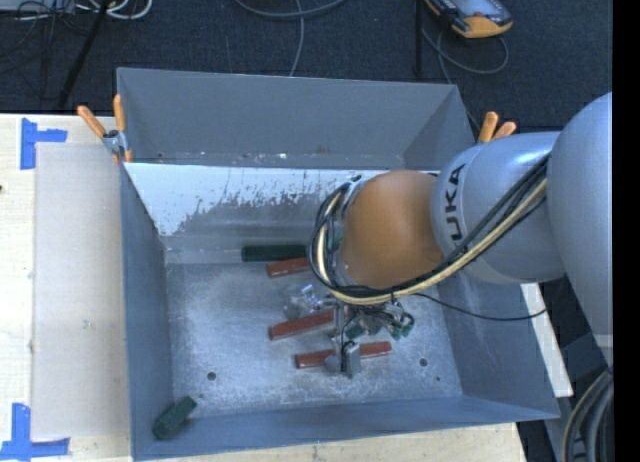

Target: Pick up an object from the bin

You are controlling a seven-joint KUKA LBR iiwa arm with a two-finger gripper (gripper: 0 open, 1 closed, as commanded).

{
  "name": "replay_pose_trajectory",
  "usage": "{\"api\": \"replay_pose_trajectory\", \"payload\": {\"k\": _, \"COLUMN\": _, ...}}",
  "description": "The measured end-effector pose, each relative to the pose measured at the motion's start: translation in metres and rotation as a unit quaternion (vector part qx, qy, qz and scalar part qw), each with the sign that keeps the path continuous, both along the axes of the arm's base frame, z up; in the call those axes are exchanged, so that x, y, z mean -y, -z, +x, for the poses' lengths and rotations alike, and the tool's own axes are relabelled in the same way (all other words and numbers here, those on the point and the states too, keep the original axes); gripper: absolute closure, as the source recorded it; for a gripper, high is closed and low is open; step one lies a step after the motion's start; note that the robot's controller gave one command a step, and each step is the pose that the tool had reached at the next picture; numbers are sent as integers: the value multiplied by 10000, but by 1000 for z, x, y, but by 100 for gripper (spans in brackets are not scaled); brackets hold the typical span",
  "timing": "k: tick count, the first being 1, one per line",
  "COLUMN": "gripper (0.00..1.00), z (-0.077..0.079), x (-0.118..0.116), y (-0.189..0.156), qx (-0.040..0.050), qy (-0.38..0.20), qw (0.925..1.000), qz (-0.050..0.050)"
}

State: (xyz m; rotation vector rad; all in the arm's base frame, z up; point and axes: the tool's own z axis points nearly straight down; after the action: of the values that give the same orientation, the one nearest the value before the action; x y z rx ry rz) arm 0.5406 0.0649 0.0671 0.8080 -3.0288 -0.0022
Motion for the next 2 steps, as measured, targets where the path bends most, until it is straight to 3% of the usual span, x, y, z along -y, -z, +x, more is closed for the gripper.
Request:
{"api": "replay_pose_trajectory", "payload": {"k": 1, "gripper": 100, "z": 2, "x": 0, "y": -5, "qx": 15, "qy": 20, "qw": 10000, "qz": -3}}
{"api": "replay_pose_trajectory", "payload": {"k": 2, "gripper": 100, "z": 42, "x": 43, "y": -121, "qx": 83, "qy": -255, "qw": 9996, "qz": -1}}
